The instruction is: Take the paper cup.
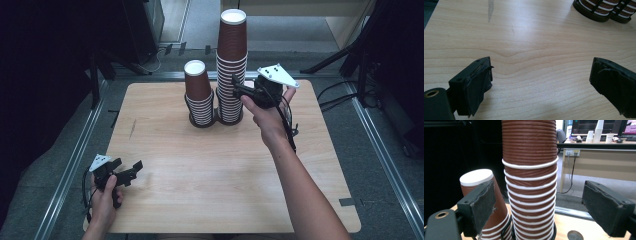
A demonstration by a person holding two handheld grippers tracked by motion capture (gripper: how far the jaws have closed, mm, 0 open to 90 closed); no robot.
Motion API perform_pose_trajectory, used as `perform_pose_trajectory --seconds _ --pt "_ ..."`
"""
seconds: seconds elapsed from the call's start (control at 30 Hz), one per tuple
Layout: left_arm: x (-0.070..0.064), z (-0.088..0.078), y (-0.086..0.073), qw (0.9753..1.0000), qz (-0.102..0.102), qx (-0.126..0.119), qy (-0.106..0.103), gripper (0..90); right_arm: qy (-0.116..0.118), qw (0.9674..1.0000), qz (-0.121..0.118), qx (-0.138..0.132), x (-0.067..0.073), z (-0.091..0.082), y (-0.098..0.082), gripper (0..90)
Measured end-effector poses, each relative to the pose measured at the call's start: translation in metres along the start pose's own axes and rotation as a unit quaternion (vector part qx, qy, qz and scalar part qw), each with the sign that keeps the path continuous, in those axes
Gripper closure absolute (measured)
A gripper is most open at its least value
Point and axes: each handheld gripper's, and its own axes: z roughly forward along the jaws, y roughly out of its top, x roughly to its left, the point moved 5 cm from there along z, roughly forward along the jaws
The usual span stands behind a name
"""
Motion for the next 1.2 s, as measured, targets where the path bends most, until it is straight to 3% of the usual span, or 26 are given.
perform_pose_trajectory --seconds 0.6,1.0,1.2 --pt "0.0 0.0 0.0 1.0 0.001 0.0 -0.001 4.6 0.006 0.9998 -0.011 -0.013 0.017 0.021 0.03 12.0" --pt "0.0 0.0 0.0 1.0 -0.001 0.0 -0.001 4.6 -0.008 0.9998 -0.008 -0.015 0.022 0.042 0.039 10.2" --pt "0.0 0.0 0.0 1.0 -0.001 -0.001 -0.001 4.6 -0.03 0.9995 -0.004 -0.01 0.02 0.059 0.041 10.1"
